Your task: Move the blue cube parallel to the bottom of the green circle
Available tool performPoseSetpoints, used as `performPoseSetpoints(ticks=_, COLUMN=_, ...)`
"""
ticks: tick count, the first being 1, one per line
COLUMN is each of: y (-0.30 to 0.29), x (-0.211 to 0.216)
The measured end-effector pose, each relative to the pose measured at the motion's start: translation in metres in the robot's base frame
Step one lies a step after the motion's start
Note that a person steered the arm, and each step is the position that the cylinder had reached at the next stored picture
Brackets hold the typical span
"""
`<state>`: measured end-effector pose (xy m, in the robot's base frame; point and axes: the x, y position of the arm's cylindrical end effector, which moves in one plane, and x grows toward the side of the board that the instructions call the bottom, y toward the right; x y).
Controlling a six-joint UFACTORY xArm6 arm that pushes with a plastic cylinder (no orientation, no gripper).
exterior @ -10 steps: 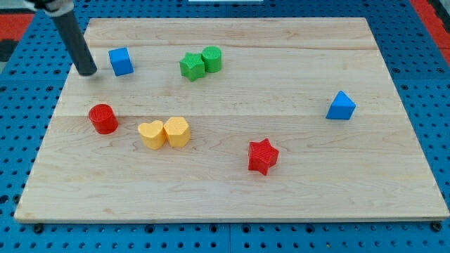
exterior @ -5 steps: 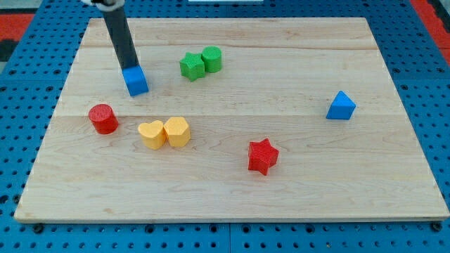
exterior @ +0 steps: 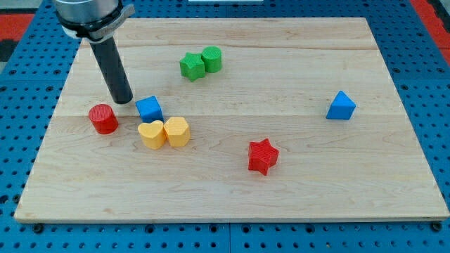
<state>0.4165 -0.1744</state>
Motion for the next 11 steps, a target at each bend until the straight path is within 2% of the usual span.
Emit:
performPoseSetpoints(ticks=2, y=0.011, x=0.063)
performPoseSetpoints(ticks=5, y=0.075, x=0.047)
performPoseSetpoints(ticks=6, y=0.075, x=0.047)
performPoseSetpoints(ticks=8, y=0.033, x=0.088)
performPoseSetpoints(ticks=9, y=0.018, x=0.074)
performPoseSetpoints(ticks=10, y=0.012, x=0.033)
performPoseSetpoints(ticks=11, y=0.012, x=0.033)
